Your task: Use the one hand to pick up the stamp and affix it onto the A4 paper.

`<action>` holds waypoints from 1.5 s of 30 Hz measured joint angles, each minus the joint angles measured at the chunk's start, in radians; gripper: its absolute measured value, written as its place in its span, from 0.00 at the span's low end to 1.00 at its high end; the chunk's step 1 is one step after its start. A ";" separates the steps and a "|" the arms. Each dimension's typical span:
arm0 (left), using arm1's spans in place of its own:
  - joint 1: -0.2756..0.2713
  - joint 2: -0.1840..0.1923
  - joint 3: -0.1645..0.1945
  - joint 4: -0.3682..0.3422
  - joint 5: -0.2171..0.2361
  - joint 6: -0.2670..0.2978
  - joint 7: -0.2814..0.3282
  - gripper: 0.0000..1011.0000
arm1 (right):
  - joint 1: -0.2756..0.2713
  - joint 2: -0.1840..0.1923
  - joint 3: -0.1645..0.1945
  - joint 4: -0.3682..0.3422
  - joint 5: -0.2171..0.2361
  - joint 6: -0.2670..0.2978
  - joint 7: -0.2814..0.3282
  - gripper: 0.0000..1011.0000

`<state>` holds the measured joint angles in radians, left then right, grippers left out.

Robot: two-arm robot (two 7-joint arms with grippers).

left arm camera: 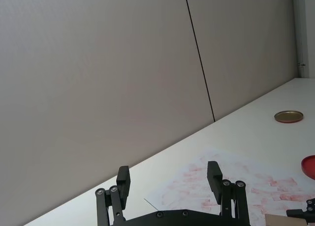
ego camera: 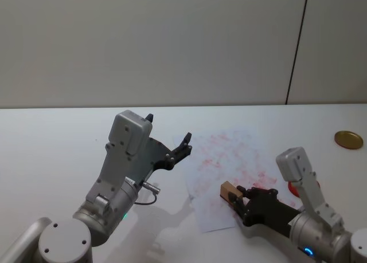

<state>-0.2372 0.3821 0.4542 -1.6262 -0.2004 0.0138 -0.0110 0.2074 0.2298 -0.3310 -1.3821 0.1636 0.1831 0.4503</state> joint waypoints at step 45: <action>0.000 0.000 0.000 0.000 0.000 0.000 0.000 0.98 | -0.030 0.120 0.126 -0.101 0.115 -0.018 -0.107 0.21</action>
<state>-0.2372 0.3821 0.4542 -1.6262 -0.2004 0.0138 -0.0109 0.1770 0.3496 -0.2052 -1.4829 0.2791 0.1653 0.3432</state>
